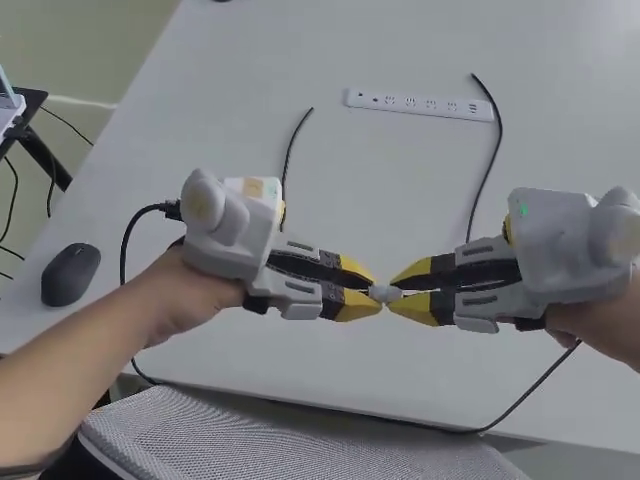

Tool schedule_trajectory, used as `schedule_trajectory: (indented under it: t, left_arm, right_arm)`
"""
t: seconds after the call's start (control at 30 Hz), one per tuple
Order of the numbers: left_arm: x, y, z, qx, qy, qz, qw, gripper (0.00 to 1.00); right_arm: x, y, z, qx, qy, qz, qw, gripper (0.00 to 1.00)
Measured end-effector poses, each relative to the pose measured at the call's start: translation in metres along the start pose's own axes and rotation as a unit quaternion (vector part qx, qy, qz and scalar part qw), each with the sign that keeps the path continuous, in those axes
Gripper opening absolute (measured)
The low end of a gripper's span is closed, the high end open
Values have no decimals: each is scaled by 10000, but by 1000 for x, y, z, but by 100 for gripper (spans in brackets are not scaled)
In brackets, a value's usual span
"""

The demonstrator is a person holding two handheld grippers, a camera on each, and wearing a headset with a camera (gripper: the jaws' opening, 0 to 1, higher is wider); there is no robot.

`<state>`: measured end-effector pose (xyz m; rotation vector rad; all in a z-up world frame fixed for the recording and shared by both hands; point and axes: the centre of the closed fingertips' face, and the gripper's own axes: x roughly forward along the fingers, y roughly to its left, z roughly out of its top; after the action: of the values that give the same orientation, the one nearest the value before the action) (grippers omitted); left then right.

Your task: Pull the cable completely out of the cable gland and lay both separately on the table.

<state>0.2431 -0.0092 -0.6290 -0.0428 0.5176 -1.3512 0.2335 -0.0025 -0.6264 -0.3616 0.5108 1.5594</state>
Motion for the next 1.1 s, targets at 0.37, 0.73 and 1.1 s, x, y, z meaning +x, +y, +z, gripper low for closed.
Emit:
schedule_trajectory:
  t: [0.37,0.73,1.1]
  left_arm:
    - [0,3,-1,148,67,56,9999,15]
    - [-4,4,2,209,-2,93,9997,15]
    - [-11,11,21,185,-209,294,9992,15]
  right_arm:
    - [4,-5,-2,-97,87,-188,9997,8]
    - [-7,-12,3,229,-51,-633,9977,14]
    - [-39,-31,7,-302,464,-2408,9690,22]
